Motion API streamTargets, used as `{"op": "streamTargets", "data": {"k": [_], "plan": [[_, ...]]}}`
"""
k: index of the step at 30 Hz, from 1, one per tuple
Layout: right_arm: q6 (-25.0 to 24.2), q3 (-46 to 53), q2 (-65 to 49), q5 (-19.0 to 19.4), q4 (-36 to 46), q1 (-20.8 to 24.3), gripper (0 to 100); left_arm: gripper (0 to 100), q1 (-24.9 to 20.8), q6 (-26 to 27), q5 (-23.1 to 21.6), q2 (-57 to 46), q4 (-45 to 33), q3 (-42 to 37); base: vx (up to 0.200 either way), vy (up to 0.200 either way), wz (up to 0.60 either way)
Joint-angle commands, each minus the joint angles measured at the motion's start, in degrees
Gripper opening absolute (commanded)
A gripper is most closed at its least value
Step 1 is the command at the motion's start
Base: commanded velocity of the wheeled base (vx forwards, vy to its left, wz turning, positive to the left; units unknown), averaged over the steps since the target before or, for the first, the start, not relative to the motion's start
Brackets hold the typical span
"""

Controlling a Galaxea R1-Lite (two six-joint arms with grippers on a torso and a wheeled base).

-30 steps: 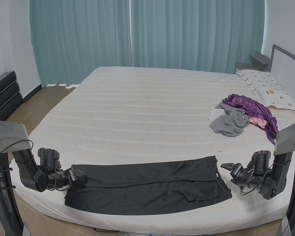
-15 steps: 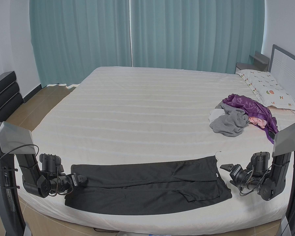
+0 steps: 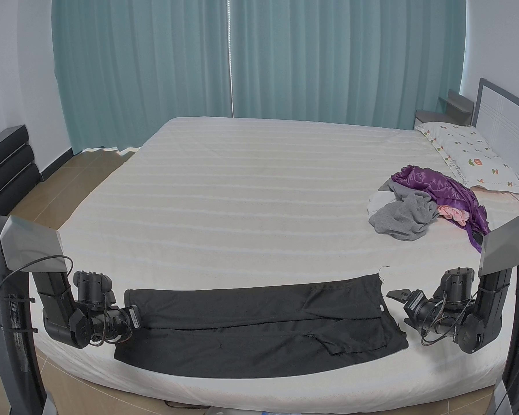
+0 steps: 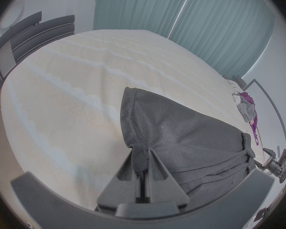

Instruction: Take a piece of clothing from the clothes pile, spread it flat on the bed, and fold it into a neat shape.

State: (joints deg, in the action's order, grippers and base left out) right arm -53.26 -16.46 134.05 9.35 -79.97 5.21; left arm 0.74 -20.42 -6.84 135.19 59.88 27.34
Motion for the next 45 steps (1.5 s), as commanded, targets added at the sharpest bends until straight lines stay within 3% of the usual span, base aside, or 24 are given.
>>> {"op": "streamTargets", "data": {"k": [1, 8, 14, 28, 35, 45], "plan": [[0.0, 0.0, 0.1, 0.1, 0.0, 0.1, 100, 0, 0.0, -0.1, 0.0, 0.2, 0.1, 0.0, 0.0, 0.0, 0.0], [0.0, 0.0, 0.1, 0.4, -0.2, 0.0, 100, 0, 0.2, -0.2, 0.0, 0.1, 0.2, -0.4, 0.0, 0.0, 0.0], [0.0, 0.0, 0.1, 0.4, -0.2, 0.1, 100, 0, 0.1, -4.0, 0.2, -0.5, 0.3, -0.5, 0.0, 0.0, 0.0], [0.1, 0.0, 0.5, 0.4, -0.3, 0.2, 100, 0, 0.3, -4.3, 0.2, -0.3, 0.3, 0.3, -0.043, 0.0, 0.0], [0.1, 0.0, 0.5, 0.4, -0.3, 0.2, 100, 0, 0.0, -9.6, 0.8, -0.7, 0.3, 3.2, 0.0, 0.0, 0.0], [0.3, 0.0, 0.8, 0.3, -0.3, 0.3, 100, 0, -0.6, -9.8, 1.1, -2.0, 0.3, 2.9, 0.0, -0.2, 0.0]]}}
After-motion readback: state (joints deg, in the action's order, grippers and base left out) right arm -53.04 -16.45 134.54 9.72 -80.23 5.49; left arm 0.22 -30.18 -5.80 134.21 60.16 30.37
